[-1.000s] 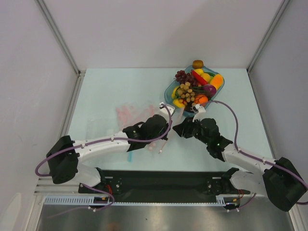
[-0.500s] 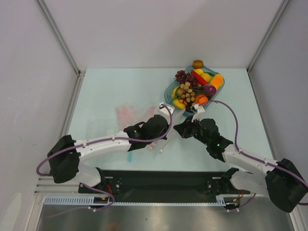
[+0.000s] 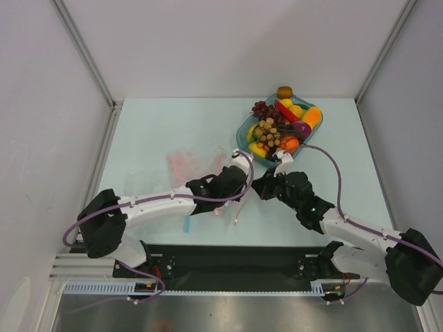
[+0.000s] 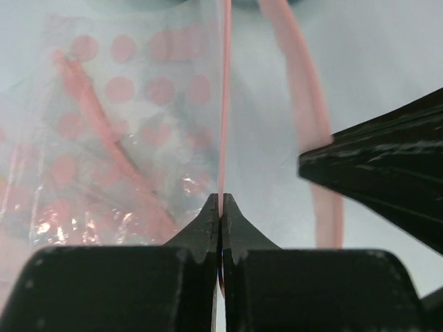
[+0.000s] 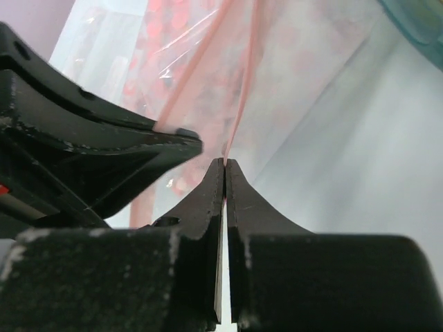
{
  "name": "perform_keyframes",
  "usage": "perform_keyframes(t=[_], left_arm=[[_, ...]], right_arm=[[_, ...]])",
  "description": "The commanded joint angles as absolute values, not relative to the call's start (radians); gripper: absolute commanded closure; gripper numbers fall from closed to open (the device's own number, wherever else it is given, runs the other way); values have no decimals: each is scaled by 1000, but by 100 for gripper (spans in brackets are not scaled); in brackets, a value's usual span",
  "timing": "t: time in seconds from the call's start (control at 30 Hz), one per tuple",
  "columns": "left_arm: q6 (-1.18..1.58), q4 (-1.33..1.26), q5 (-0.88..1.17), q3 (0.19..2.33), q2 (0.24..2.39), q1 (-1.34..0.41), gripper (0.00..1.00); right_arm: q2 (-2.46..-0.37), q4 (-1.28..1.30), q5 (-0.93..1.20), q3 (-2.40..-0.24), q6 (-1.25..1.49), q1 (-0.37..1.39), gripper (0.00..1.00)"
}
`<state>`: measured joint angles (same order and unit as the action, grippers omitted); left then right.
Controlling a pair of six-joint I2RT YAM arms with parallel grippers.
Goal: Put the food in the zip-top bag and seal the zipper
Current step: Open the zipper of the food storage bag.
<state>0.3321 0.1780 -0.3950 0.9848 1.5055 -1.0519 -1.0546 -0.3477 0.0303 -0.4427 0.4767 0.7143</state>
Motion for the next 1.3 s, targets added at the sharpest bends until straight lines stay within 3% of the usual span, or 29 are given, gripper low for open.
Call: perform_keyframes(t=[0.0,0.13,0.3,0.4,0.5,0.6,0.63,0.7,0.73,0.93,1.27], left_arm=[[336,233,-535,1031,1457,-1054,100],[340,308,-670,1040,1407,-1055,100],[356,379,-767,1046,1361,-1052,100],[370,439,-843,1078,1365,-1054,100],[374,518,-896,1117,1376,-1054,100],[408,630,-952,1172,1403,-1055,100],[417,653,-1003,1186,1411,-1064,100],[439,711,-1035,1222,1430,-1068,100],[443,719,-1048,1235,1454,-1068,100],[462,818,-997,1408,1630,-1068,100],[380,600,-931,1307,1675,-1032,100]], right_arm=[[-1055,-316,-84,-502,471,718,100],[-1081,-156,-305,-551,523,709,100],[-1086,-120,-325,-543,572,640,97],[-1081,-147,-279,-531,561,626,71],[-1088,-172,-255,-523,551,623,62],[-1094,-190,-219,-526,525,620,45],[-1095,-211,-180,-525,516,620,35],[-1092,-253,-74,-522,465,620,22],[-1085,-259,-57,-525,453,630,20],[-942,-253,-94,-468,433,612,16],[-733,-166,-302,-425,500,572,16]])
